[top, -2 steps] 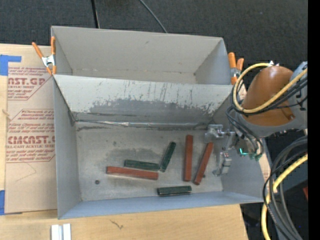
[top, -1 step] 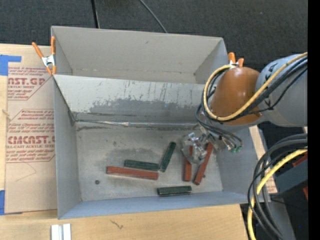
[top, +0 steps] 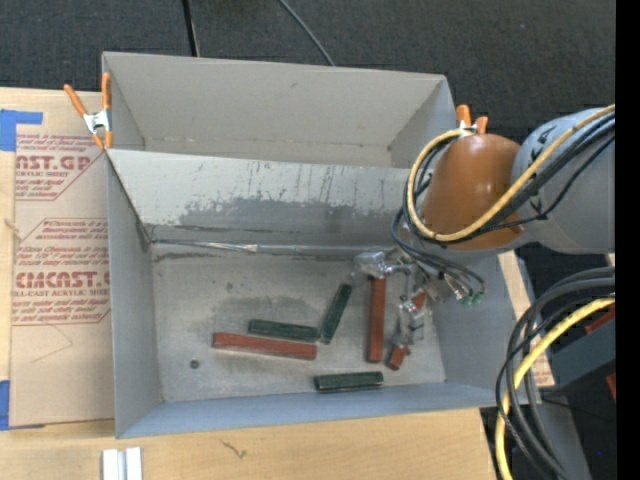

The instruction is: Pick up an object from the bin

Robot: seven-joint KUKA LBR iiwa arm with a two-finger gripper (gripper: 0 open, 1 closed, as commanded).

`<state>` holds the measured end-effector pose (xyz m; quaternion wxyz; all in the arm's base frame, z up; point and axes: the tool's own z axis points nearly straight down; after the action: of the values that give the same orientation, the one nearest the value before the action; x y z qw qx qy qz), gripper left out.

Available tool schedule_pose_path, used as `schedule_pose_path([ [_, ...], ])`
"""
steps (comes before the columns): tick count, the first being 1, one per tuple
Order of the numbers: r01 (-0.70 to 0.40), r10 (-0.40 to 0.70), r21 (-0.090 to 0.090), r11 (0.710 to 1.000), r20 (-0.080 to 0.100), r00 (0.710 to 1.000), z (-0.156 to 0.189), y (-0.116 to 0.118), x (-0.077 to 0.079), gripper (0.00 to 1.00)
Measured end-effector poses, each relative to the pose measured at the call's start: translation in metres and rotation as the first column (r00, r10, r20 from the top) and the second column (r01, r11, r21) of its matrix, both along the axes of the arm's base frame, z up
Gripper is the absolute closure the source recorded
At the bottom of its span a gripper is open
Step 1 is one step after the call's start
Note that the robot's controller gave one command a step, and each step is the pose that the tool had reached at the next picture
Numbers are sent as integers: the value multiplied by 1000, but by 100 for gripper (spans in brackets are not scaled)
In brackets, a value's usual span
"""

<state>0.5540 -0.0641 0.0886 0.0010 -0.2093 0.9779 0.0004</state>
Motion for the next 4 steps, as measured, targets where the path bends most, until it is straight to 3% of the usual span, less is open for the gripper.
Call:
schedule_pose_path([
  [1, 0, 0, 0, 1000, 0, 1000, 0, 0, 0, 0],
  [2, 53, -53, 0, 999, 0, 999, -7, 22, 9, 0],
  [3, 58, -58, 1, 998, 1, 998, -11, 22, 16, 0],
  [4, -134, 134, -1, 991, 2, 991, -14, 18, -13, 0],
])
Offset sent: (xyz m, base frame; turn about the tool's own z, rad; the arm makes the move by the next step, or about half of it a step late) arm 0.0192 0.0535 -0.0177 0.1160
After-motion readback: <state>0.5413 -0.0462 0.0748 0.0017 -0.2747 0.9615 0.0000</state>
